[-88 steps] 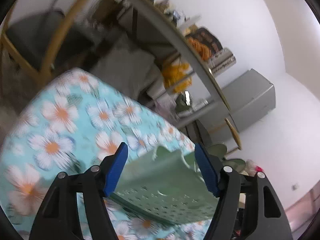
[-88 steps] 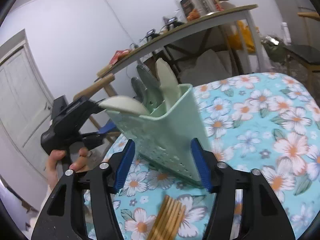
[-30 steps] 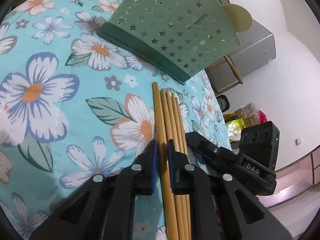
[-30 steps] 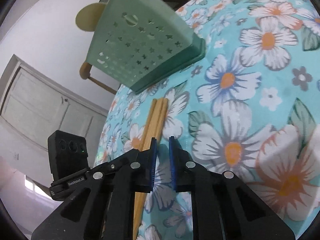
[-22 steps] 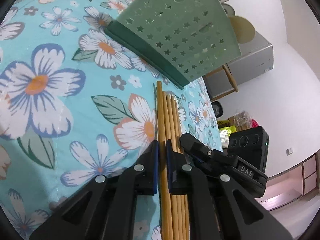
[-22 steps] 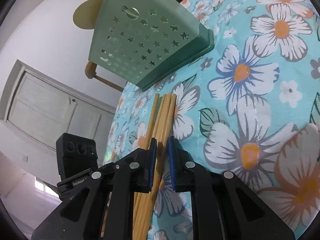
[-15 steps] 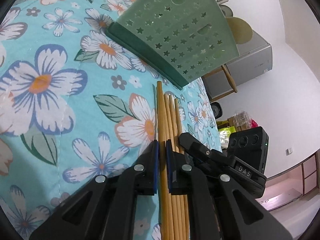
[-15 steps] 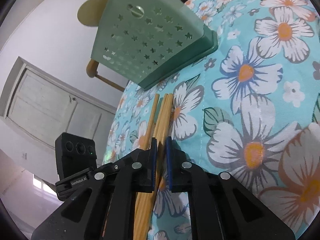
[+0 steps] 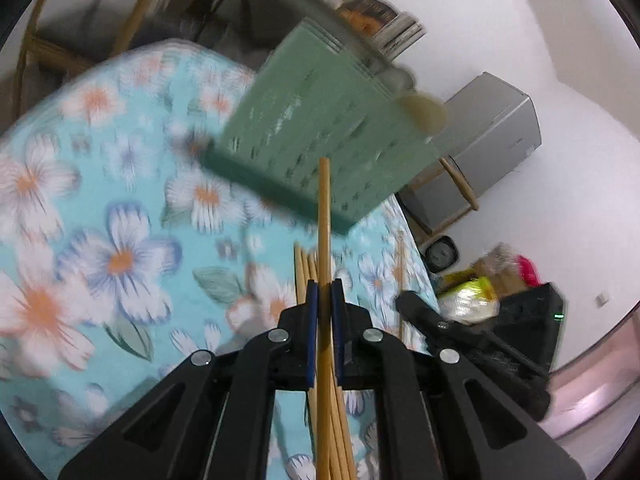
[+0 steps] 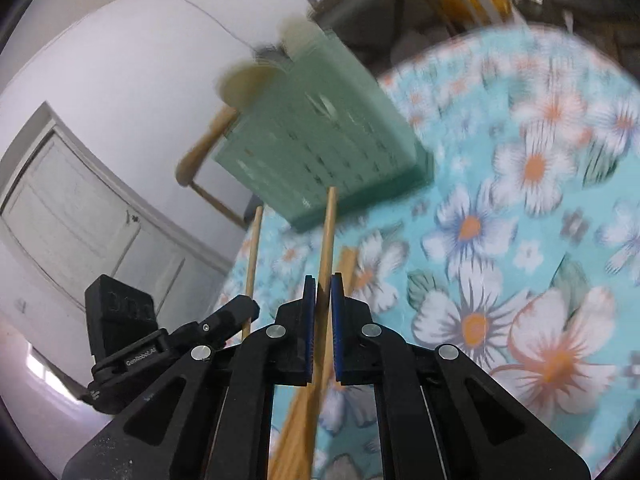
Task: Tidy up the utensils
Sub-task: 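Lift the chopsticks into the green holder and open both tools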
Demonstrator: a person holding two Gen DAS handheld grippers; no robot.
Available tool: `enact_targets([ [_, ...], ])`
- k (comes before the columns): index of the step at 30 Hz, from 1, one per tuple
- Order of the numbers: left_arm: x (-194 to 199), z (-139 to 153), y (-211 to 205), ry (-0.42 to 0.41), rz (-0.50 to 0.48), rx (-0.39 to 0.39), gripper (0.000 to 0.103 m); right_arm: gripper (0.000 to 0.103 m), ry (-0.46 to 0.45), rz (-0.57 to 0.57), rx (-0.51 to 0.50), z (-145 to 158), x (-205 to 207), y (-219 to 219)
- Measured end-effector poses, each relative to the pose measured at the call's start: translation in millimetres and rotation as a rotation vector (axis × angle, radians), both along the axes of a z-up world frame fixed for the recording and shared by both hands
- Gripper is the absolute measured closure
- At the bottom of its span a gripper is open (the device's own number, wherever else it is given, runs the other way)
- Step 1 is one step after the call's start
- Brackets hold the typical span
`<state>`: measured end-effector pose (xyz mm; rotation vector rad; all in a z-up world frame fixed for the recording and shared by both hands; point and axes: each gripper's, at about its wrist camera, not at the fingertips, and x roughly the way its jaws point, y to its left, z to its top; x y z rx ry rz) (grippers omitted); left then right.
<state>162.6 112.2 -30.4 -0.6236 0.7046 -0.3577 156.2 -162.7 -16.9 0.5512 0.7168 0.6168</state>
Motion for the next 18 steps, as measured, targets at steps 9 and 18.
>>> enact_targets([
  [9, -27, 67, -6, -0.237, 0.023, 0.105, 0.097, 0.098, -0.200, 0.022, -0.042, 73, -19, 25],
  [18, 16, 139, 42, -0.371, 0.118, 0.055, 0.097, 0.098, -0.384, 0.022, -0.117, 169, 47, 64],
])
